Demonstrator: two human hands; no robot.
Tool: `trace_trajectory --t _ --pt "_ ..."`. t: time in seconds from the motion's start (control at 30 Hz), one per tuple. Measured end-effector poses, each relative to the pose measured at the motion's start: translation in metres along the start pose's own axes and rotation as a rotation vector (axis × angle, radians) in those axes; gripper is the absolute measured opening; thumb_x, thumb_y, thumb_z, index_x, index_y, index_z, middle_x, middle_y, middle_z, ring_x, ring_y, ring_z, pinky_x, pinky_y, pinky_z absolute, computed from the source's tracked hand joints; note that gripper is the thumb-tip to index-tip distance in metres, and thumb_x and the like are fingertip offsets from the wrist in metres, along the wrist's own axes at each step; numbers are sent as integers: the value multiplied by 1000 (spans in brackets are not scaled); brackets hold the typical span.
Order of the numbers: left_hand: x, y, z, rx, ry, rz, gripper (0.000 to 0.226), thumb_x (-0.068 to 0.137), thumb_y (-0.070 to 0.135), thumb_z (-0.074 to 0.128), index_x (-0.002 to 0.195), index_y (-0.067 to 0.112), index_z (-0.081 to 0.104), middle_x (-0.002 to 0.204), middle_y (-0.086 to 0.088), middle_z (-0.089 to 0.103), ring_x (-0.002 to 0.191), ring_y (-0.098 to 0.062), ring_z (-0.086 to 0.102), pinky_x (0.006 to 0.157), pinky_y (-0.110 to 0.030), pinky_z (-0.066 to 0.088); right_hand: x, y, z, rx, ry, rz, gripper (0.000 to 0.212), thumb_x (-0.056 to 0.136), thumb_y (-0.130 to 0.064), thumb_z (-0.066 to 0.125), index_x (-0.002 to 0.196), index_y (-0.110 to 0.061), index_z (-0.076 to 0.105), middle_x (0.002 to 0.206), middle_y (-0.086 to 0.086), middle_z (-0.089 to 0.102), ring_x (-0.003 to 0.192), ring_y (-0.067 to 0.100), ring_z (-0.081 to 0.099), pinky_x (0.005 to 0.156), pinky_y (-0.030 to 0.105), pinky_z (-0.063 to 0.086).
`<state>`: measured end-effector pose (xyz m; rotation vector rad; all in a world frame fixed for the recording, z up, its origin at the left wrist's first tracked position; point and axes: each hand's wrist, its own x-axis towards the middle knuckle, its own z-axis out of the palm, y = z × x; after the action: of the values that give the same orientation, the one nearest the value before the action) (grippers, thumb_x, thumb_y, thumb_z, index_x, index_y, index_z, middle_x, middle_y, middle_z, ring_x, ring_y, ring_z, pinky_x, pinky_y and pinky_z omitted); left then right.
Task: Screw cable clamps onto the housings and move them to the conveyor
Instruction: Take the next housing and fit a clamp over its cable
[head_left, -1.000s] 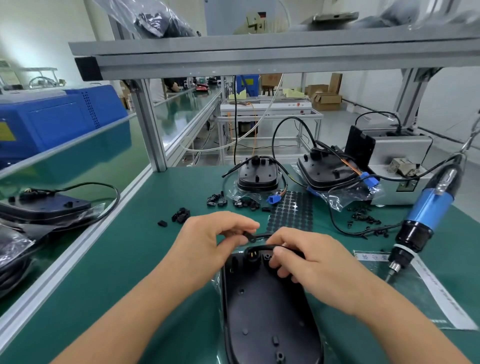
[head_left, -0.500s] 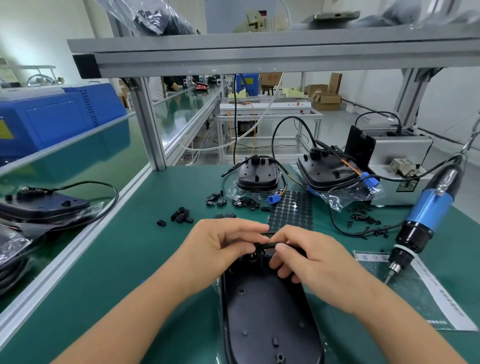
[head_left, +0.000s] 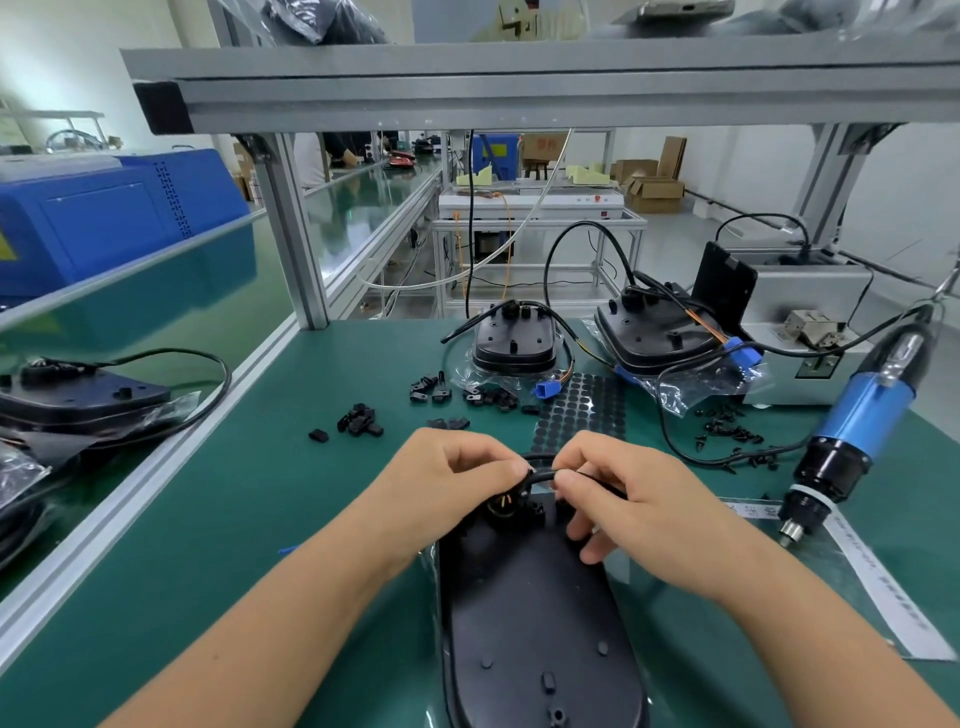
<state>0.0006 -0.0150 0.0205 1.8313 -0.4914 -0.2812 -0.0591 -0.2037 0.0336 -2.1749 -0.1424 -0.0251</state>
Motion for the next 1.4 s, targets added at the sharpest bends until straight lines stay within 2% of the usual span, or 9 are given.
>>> trace_trajectory --t 0.23,0.4,0.53,0.67,0.77,0.9,1.03,1.2,1.4 --pt "0 2 1 -19 -1 21 4 81 23 75 81 26 78 79 1 75 73 -4 63 74 -18 50 -1 1 0 30 6 -9 23 92 -17 58 72 -26 61 66 -4 67 58 13 69 57 22 56" --pt "-3 5 -7 109 -29 76 19 82 22 75 91 38 76 84 8 75 83 -2 69 78 -14 51 -3 1 3 74 37 -26 17 92 -15 57 79 -24 64 72 -5 66 57 8 67 54 17 51" --pt "-5 9 -6 88 -11 97 14 81 14 76 86 26 78 76 5 75 74 -4 71 69 -11 50 -3 1 4 63 41 -24 19 92 -17 57 75 -24 61 70 -1 66 53 5 65 51 12 47" --pt "-11 3 10 7 64 105 13 81 14 76 83 27 76 76 2 76 75 -11 72 75 -24 56 -3 1 4 43 13 -44 19 91 -20 58 75 -28 62 72 -8 66 59 5 66 53 15 51" --pt "-14 0 14 28 90 136 9 80 20 77 83 28 75 75 6 75 73 -7 71 70 -18 54 -3 5 6 22 6 -63 16 91 -24 58 80 -32 65 74 -6 67 63 9 67 57 22 56" --pt "-13 0 10 204 118 134 8 81 27 75 78 34 76 79 17 72 74 3 67 68 -8 48 2 7 4 42 6 -37 15 90 -21 61 79 -30 66 71 -5 68 56 7 66 52 17 52" --pt "-5 1 12 271 195 37 12 79 24 74 68 29 74 64 17 68 54 -4 60 52 -6 41 12 12 -3 -54 -5 -25 17 87 -13 61 81 -28 66 74 -1 68 59 12 65 54 27 56" --pt "-2 0 6 130 69 -87 10 79 23 76 69 22 74 58 4 67 49 -5 53 49 -15 42 12 22 2 -148 49 -54 14 85 -19 63 79 -31 66 69 -9 65 60 9 63 66 35 57" --pt "-6 -6 10 163 62 -33 10 80 29 74 71 25 74 65 -1 70 51 -9 54 50 -18 45 8 28 2 -204 111 -81 12 84 -22 65 77 -31 64 73 -17 64 66 3 60 67 25 51"
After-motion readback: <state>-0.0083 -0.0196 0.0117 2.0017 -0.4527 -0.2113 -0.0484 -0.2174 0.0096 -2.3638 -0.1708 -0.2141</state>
